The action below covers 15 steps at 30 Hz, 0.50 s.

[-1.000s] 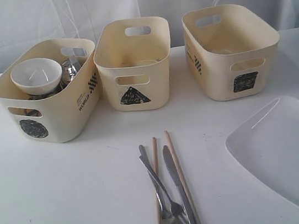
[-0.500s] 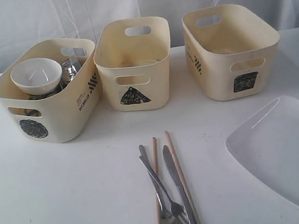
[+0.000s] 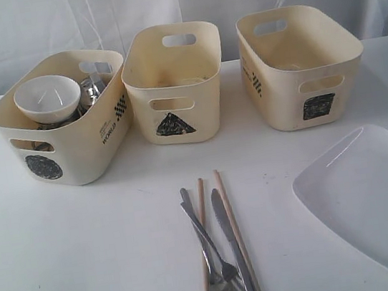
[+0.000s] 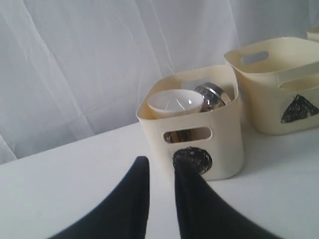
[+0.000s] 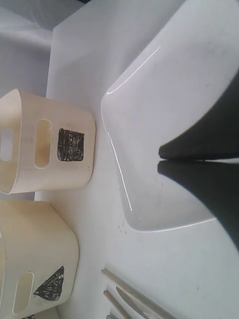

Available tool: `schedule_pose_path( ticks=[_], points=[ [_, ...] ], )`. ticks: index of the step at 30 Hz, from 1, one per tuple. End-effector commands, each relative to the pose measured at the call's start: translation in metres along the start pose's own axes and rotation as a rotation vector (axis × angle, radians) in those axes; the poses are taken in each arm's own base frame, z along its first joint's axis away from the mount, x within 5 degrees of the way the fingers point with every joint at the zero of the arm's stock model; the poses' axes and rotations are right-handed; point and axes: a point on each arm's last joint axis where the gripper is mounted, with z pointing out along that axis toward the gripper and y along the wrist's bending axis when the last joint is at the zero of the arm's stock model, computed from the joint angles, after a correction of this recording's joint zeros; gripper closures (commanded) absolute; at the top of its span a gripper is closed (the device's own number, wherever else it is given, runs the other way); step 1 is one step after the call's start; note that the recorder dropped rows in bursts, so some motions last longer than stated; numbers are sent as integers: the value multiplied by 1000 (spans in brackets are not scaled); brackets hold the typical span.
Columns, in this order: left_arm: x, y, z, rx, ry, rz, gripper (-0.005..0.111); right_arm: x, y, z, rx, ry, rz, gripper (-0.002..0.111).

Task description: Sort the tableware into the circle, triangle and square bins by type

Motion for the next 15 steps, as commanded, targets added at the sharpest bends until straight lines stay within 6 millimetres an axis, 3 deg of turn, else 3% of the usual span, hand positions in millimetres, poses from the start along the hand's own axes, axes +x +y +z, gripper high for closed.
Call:
schedule_pose_path(
  ticks=[1,6,15],
  points=[
    [20,-4,2,2,38,-33,81,0,0,0,-2,-11,-2,108],
    [32,-10,1,54,172,-89,81,0,0,0,-2,-11,-2,108],
    [34,-10,0,63,195,-89,81,0,0,0,-2,-11,-2,108]
  ],
)
